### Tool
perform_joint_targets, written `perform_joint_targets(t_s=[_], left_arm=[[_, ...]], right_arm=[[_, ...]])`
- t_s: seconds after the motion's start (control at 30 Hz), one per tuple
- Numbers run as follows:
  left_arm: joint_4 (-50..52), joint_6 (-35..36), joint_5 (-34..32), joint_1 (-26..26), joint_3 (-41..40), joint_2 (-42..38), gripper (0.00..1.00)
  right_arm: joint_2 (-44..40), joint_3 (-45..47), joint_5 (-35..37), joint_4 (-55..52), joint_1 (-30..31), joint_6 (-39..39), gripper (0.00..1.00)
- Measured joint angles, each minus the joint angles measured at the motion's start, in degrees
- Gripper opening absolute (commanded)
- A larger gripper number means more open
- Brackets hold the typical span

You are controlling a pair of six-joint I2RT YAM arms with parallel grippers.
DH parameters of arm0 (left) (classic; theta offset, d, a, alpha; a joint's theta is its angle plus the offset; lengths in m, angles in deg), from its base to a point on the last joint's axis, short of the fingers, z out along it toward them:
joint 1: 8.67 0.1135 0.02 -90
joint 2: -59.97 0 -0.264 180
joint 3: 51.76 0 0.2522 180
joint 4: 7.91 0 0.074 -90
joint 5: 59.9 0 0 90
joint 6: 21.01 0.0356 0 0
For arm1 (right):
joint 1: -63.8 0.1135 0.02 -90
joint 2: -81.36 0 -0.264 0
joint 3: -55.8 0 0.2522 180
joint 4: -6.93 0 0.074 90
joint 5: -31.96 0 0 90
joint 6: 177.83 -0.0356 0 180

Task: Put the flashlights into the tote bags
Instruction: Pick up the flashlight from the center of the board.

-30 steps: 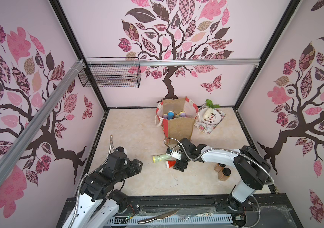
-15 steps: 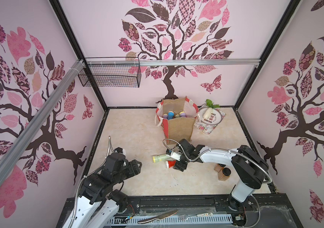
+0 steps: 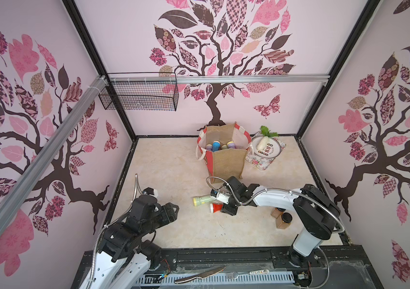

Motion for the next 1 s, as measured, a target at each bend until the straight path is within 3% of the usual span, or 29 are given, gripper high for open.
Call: perform_joint_targets(t_s=[0.3,0.7,1.0], left_arm=[[0.4,-0.6,-0.2,0.0,0.0,-1.7,0.76],[0.3,-1.2,-0.1,0.0,-0.3,-1.7,0.76],[-2.5,-0.7,1.5,0.0,-1.5,-1.5,0.76]], right_arm=[[-0.9,0.8,1.1,-0.5,0.0,-0.1,0.24],[-10.1,5.0,4.1,-2.1,0.0,-4.9,0.02],[-23.3,4.1,7.4,-3.1,0.0,-16.2,0.00]])
